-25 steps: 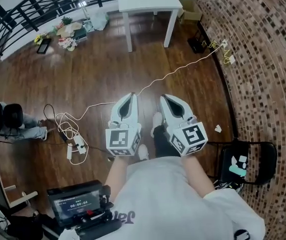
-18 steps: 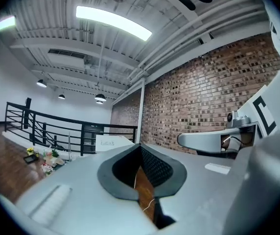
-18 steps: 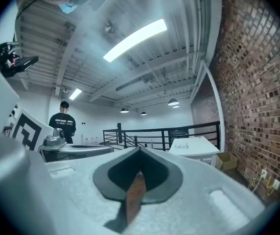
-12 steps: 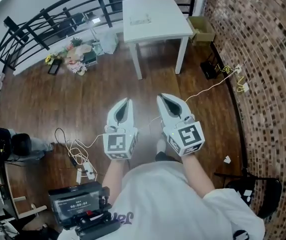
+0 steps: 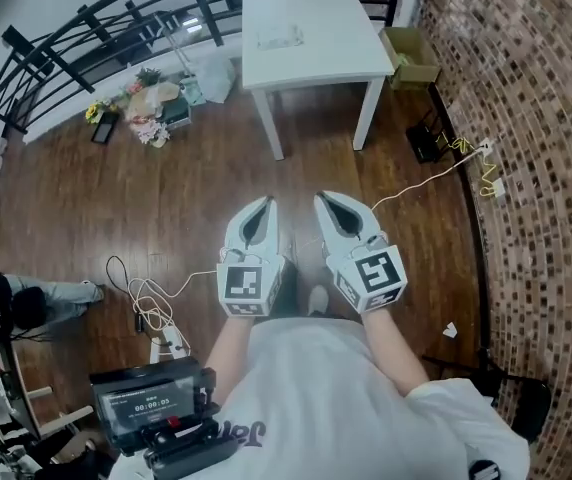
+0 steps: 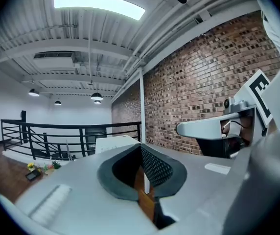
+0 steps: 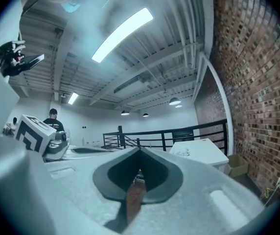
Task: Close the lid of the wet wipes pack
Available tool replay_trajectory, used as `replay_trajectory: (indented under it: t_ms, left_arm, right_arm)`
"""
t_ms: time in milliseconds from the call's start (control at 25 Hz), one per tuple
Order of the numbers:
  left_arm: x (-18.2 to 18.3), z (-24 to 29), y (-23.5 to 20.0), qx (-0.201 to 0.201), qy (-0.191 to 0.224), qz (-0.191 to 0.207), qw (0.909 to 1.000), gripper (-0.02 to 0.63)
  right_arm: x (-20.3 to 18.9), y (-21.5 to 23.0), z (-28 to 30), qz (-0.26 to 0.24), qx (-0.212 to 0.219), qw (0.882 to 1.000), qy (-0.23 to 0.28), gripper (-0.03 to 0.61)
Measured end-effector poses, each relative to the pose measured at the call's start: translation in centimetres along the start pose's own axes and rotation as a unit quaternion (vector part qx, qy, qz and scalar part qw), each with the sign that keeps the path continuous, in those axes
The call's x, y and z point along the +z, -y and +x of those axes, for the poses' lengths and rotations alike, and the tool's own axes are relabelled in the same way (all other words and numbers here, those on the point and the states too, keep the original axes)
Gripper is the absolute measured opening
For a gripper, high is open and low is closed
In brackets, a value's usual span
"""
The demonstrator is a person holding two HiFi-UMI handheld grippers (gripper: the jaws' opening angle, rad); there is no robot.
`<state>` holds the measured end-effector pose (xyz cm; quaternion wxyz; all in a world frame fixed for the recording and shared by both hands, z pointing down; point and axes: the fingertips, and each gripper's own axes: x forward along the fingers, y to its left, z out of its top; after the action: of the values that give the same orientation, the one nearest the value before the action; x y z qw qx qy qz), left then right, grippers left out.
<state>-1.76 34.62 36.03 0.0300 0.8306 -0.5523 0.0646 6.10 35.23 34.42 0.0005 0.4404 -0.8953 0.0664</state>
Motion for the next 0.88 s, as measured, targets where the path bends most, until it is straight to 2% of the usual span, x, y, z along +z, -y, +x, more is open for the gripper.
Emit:
replay_trajectory:
  t_ms: [200, 400, 680, 880]
  left_arm:
    - [0.2, 4.6, -4.2, 0.021, 0.01, -0.025, 0.9994, 0.015]
    - [0.4, 12.9, -8.1, 0.007, 0.005, -0.044, 0.999, 0.015]
    - [3.8, 23.8, -15.1, 0.001, 0.03, -0.059, 0.9978, 0.015]
    - [4.4, 28.8, -19.9, -0.001, 0.034, -0.061, 0.9975, 0.015]
  right_arm:
    - [0.1, 2.1, 4.9, -0.014, 0.009, 1.0, -0.008, -0.009]
    - [-0.5, 6.0, 12.3, -0.018, 0.009, 0.999, -0.038, -0.009]
    - [2.5, 12.7, 24.3, -0.049, 0.002, 0.998, -0.045, -0.009]
    - [2.4, 14.2, 30.7, -0.058, 0.004, 0.997, -0.055, -0.009]
